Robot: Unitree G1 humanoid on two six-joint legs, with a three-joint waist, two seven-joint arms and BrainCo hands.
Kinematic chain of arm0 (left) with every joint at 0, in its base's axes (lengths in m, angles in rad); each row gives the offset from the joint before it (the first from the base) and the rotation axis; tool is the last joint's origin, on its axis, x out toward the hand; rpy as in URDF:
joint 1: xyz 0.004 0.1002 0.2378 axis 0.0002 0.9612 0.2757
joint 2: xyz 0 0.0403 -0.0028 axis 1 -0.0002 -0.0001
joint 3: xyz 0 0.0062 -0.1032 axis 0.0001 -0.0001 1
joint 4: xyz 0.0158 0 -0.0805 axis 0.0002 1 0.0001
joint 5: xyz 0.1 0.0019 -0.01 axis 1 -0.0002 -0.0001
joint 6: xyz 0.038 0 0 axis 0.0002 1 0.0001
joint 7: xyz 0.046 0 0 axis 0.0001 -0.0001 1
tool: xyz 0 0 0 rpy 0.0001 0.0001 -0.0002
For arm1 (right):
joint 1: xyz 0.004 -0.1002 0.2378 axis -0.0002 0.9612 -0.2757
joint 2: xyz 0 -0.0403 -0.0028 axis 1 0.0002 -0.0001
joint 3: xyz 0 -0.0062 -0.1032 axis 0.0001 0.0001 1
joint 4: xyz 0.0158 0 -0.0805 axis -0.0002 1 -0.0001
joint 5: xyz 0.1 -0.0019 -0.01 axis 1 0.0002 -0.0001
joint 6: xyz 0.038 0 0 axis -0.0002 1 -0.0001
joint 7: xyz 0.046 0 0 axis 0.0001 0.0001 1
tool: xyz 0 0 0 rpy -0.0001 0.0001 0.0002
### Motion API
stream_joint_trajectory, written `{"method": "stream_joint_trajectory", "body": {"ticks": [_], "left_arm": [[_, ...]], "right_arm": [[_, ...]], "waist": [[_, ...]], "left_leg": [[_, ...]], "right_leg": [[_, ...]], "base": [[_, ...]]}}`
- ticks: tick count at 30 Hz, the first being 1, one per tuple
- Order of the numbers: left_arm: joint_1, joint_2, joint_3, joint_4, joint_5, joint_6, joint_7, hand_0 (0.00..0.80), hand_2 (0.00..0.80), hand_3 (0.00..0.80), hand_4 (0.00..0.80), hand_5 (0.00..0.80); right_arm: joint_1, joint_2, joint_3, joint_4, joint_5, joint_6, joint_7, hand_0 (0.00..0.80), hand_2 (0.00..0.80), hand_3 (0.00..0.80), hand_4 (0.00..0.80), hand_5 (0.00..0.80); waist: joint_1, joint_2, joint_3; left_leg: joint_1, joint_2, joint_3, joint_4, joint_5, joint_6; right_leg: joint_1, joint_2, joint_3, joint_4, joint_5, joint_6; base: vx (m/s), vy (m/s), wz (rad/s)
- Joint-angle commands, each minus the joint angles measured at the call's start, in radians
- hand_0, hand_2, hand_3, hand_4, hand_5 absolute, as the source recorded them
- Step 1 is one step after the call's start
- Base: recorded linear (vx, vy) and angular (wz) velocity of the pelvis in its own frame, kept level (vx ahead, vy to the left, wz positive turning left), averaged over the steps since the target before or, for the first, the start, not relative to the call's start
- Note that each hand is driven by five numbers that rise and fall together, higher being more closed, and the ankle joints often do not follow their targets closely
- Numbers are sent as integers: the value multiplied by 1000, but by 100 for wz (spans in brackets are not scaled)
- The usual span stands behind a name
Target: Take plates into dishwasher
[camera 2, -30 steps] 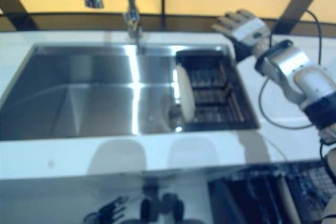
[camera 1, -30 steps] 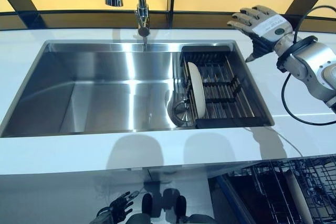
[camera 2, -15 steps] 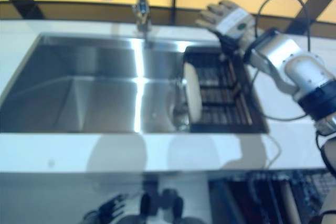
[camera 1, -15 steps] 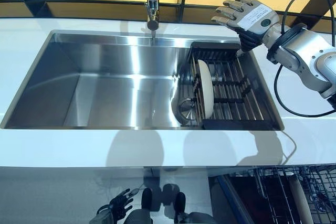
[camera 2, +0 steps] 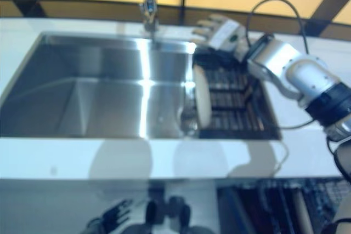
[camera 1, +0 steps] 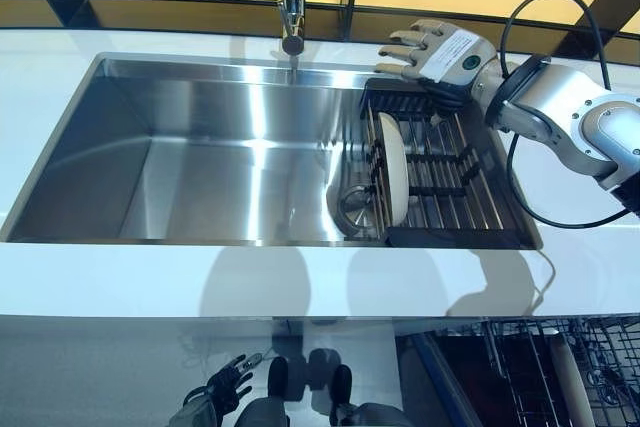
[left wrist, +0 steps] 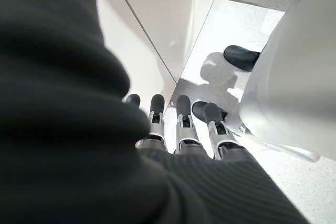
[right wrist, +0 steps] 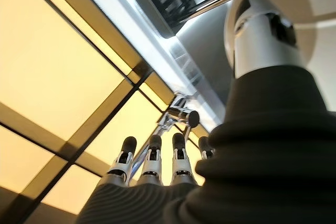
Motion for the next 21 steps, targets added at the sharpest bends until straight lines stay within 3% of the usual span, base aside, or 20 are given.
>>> {"method": "stream_joint_trajectory", "body": {"ticks": [1, 21], "left_arm": [[-38, 20, 0, 17, -27, -30, -5, 0, 0, 0, 0, 0], [-38, 14, 9, 25, -39, -49, -8, 0, 0, 0, 0, 0]], "right_arm": [[-108, 2, 41, -5, -5, -10, 21, 0, 0, 0, 0, 0], [-101, 14, 43, -61, -12, -27, 75, 0, 0, 0, 0, 0]], "waist": [[29, -50, -15], [29, -52, -8]], "left_leg": [[6, 19, 31, -3, -17, -37], [-4, 19, 37, -3, -12, -40]], "right_leg": [[-9, -43, 26, -1, 39, 82], [-20, -43, 23, -1, 42, 82]], "base": [[-38, 10, 0], [0, 0, 0]]}}
